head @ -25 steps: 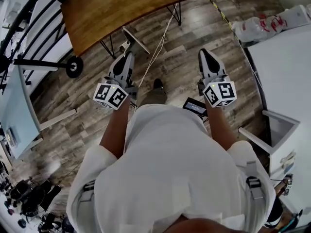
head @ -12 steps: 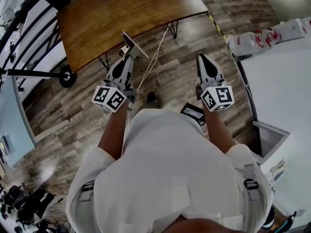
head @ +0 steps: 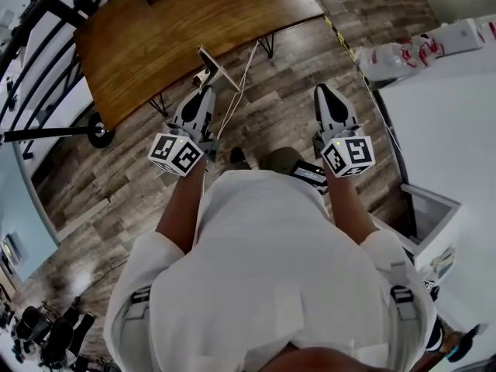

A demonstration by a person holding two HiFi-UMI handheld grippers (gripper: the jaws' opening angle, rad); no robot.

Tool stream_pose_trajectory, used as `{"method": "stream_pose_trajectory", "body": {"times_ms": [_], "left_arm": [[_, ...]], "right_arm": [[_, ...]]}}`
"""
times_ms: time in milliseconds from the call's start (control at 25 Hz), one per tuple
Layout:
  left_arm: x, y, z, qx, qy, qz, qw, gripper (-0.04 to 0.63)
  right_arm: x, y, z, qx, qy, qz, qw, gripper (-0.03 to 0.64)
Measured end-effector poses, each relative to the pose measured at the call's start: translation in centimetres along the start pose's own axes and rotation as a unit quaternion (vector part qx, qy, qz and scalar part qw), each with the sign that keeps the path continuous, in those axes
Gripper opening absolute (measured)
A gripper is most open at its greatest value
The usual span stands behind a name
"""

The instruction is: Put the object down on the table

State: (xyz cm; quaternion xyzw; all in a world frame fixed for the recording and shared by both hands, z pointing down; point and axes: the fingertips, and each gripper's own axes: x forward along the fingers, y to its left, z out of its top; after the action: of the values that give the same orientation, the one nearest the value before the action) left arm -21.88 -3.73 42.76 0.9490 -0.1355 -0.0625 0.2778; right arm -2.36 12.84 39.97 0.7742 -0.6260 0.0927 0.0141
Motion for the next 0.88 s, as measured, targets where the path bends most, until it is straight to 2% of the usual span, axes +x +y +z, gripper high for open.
{"method": "stream_pose_trajectory", "body": {"times_ms": [200,320,600,880], "left_arm": [[2.9,0.2,-0.9,-0.002,0.004,0.007,1.0,0.015],[4.6,0.3,-1.0,0.009,-0.001,0.021,0.9997,0.015],[9.1,2.1,-1.3,0.031,-0.007,0.08,0.9963,0.015],[13.7,2.4,-3.0,0.022,-0.017,0.145,0.989,0.015]], "right_arm": [[1.1,-3.3,-0.5,0.011,0.003,-0.002,1.0,0.026],[2.6,-5.4,-0.9,0.02,0.006,0.013,1.0,0.026],[9.4,-10.2,-0.8,0.01,0.014,0.073,0.997,0.026],[13.6,-17.1,-0.3,-0.017,0.02,0.125,0.992,0.026]]}}
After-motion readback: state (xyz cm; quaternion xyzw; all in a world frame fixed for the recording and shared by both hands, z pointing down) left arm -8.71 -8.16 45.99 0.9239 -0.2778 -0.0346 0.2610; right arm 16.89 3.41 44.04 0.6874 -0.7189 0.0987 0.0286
